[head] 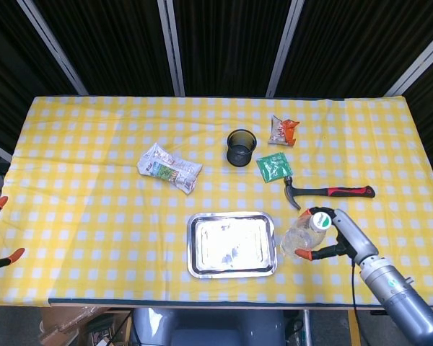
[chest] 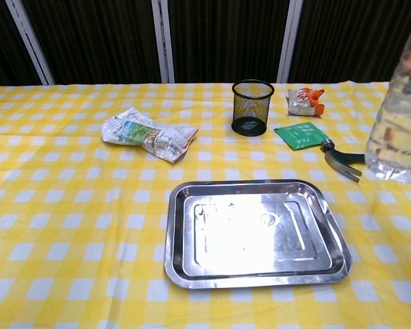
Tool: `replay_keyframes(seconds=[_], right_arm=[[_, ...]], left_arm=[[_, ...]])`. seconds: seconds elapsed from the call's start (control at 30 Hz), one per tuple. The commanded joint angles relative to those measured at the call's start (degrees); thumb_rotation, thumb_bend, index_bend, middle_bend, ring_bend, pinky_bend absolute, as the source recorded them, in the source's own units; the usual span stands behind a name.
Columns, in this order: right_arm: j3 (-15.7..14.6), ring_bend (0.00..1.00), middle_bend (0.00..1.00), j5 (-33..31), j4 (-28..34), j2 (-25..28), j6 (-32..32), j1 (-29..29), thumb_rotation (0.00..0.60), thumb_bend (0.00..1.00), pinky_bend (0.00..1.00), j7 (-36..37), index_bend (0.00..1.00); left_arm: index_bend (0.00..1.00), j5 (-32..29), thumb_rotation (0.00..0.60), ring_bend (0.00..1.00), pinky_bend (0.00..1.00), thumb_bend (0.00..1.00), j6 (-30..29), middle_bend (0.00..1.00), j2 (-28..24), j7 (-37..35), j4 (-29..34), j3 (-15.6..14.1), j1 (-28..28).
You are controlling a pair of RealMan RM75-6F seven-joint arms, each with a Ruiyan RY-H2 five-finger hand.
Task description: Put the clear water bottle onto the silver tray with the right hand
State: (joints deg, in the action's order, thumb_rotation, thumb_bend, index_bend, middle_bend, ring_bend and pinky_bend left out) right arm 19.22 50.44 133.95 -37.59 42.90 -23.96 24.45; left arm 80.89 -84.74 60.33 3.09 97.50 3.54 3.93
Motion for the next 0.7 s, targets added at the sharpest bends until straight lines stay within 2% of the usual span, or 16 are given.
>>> replay_keyframes(seconds=[0.03,0.2,0.33,0.53,0.7], right_arm=[[-6.64,0.34,0.67,-3.59,-5.49,-14.37,6.28,-1.12,0.6,0.74,0.0,-6.42,0.89],[-7.52,0.34,0.67,-1.27,-8.87,-22.17,11.63,-0.79,0.6,0.76,0.0,-8.5,0.89],[-7.15,0.34,0.67,1.27,-8.31,-26.09,16.02,-0.73,0.6,0.76,0.0,-10.94,0.89],[-5.84,0.34,0.67,0.63,-7.37,-32.01,21.97,-2.64,0.6,0.76,0.0,-17.29,0.89],[-5.48,0.34,0.67,0.18,-6.01,-38.68,23.42,-6.32,0.6,0.76,0.0,-23.83,0.89]], left_arm=[[0.04,0.02,0.6,0.0,0.0,0.19,0.07,0.0,0.29,0.35,-0.18,0.06,0.13],[0.04,-0.16,0.6,0.0,0.0,0.19,0.3,0.0,0.62,0.88,-0.32,0.1,0.27],[0.04,-0.31,0.6,0.0,0.0,0.19,0.71,0.0,0.83,1.49,-0.2,0.01,0.43],[0.04,-0.15,0.6,0.0,0.0,0.19,0.8,0.0,0.97,1.95,0.08,-0.17,0.44],[0.04,-0.04,0.6,0.0,0.0,0.19,1.39,0.0,1.01,2.02,0.03,-0.31,0.72]])
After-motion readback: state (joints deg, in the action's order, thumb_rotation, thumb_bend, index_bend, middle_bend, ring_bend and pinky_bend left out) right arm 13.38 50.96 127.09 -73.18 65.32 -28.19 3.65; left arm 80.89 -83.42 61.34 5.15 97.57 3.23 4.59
